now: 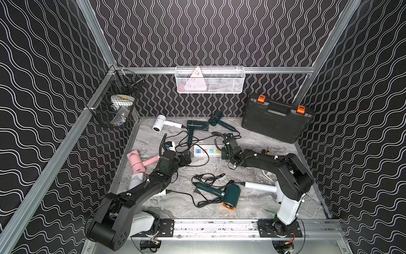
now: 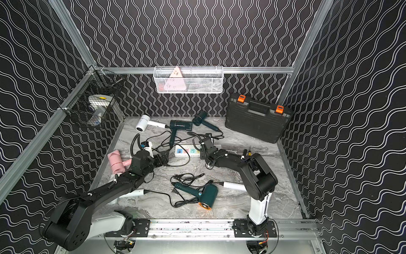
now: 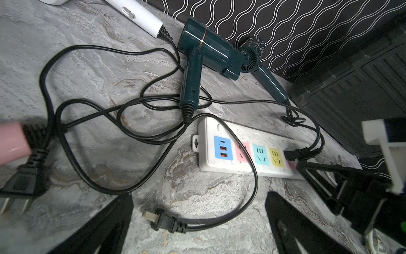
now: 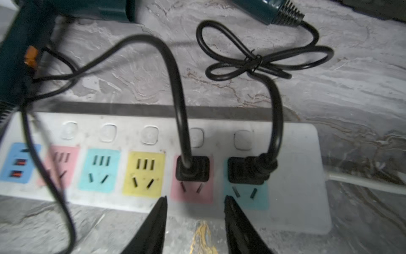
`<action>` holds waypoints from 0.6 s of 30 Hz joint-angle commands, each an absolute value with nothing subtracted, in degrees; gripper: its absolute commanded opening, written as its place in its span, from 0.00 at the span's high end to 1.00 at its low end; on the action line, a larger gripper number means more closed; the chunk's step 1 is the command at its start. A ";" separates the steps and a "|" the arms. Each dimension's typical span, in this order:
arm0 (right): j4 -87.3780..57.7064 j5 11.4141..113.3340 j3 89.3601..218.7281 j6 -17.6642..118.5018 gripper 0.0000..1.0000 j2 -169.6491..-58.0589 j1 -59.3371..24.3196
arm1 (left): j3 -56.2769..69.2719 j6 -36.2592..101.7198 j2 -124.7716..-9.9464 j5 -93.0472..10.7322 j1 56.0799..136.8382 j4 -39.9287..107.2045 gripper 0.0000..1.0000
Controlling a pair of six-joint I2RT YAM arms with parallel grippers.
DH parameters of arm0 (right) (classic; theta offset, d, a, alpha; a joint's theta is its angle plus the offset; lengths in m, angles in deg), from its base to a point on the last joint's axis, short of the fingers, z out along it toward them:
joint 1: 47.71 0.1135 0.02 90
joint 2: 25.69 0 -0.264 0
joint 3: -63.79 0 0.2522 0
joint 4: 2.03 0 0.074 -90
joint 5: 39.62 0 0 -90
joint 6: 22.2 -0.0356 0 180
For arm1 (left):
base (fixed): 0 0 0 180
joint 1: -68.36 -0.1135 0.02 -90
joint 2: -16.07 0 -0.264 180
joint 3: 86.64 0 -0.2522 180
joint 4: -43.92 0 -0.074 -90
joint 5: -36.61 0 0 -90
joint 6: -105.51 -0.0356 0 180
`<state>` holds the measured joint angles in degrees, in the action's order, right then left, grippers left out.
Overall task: Charge the blow dryers
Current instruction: Insert the plug into the socket, then pick up the plug from the center of the board.
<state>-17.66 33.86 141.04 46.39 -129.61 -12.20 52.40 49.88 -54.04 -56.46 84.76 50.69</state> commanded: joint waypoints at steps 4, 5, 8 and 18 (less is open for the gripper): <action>-25.71 43.33 144.90 45.75 0.36 -123.07 -13.17 | 53.91 50.57 -51.00 -58.93 84.64 52.30 0.01; -26.78 45.38 145.01 45.45 0.32 -121.83 -13.17 | 54.02 50.58 -50.81 -59.02 84.66 52.28 0.01; -29.51 52.94 144.92 44.03 0.26 -119.08 -13.13 | 53.94 50.57 -50.80 -58.84 84.63 52.35 0.01; -29.77 70.85 139.99 36.54 0.23 -120.16 -10.73 | 48.75 50.15 -59.25 -56.56 84.63 48.37 0.01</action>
